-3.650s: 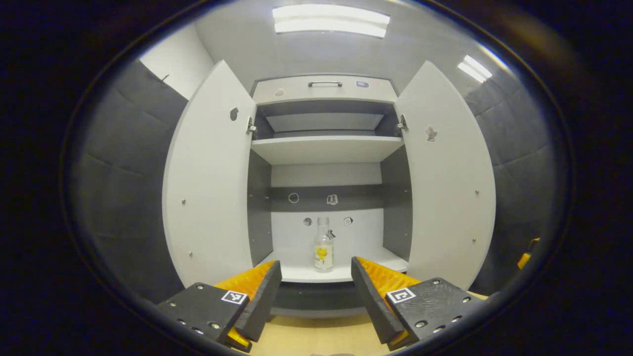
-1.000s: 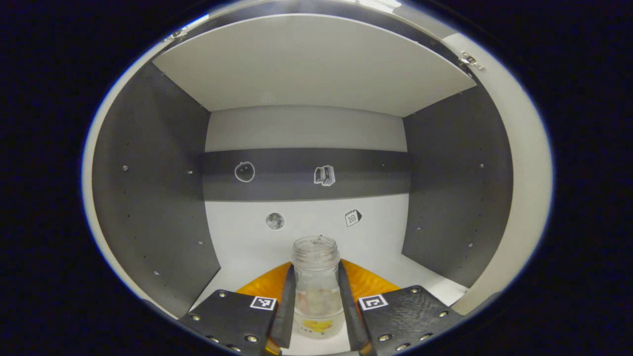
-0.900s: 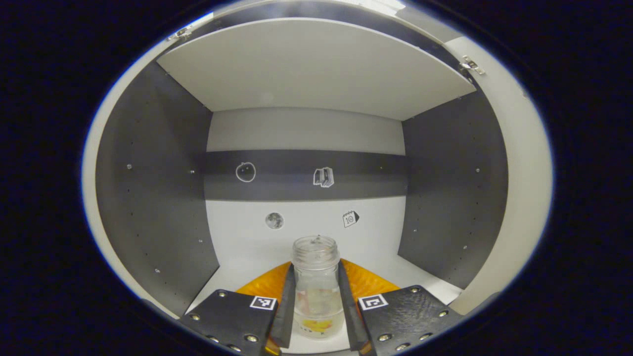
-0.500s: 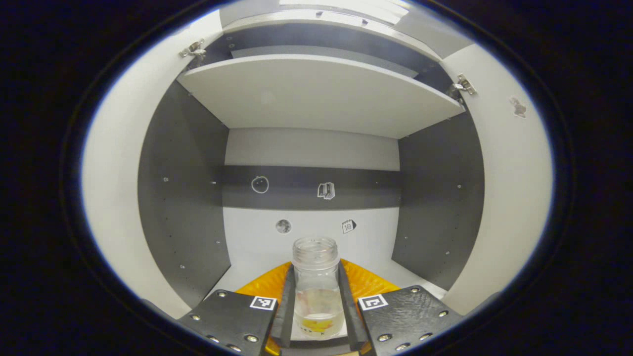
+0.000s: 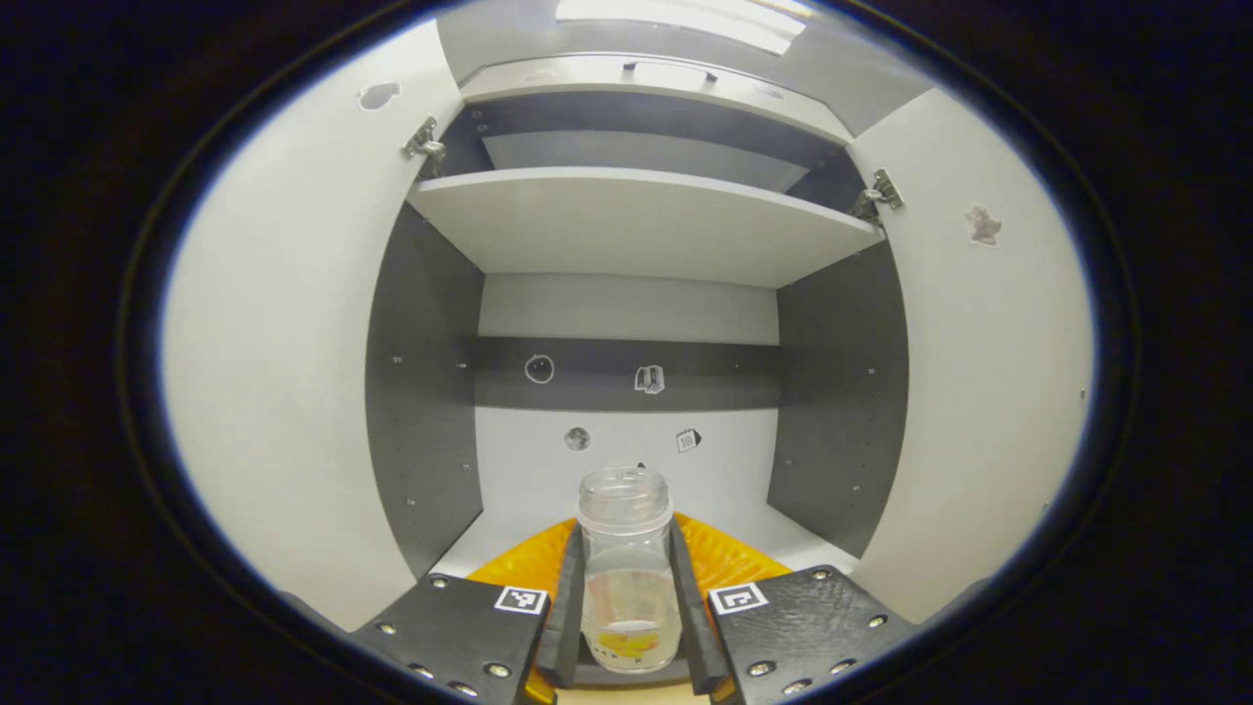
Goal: Grasp the bottle in the cabinet with the left hand and place it on the coaster, then close the right door with the right hand and the left door with the left hand.
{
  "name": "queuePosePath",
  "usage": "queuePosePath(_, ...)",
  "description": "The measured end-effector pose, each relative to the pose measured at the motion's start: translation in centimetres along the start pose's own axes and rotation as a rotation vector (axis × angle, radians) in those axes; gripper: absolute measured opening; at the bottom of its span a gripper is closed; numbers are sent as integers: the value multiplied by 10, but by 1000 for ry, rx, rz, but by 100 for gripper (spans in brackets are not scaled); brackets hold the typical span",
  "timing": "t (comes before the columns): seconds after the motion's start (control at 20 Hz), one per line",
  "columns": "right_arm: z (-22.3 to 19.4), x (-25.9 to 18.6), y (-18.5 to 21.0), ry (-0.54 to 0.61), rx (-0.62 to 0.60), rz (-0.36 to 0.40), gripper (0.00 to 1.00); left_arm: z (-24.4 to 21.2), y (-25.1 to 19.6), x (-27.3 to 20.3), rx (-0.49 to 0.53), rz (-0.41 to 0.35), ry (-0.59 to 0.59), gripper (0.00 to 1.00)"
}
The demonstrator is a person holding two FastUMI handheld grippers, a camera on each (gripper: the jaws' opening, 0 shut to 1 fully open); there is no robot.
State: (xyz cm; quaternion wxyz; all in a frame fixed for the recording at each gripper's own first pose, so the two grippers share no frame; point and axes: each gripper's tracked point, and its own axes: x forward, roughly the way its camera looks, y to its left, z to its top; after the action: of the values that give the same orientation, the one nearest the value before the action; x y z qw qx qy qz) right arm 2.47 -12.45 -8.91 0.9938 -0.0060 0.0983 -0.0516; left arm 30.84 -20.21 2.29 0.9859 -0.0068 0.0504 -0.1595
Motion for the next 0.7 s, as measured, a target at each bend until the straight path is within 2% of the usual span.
queuePosePath(0.3, 1, -12, 2, -5, 9, 55, 96, -16, -5, -37, 0, 17, 2, 47)
queuePosePath(0.35, 1, -13, 3, -7, 11, 62, 96, -18, -6, -42, -6, 18, 5, 43)
queuePosePath(0.45, -1, -18, 3, -7, 10, 76, 96, -25, -8, -52, -13, 21, 10, 43)
queuePosePath(0.5, -1, -20, 4, -6, 9, 84, 96, -28, -9, -57, -13, 22, 10, 47)
queuePosePath(0.7, -6, -27, 4, 1, 12, 109, 96, -39, -20, -76, 1, 6, 9, 47)
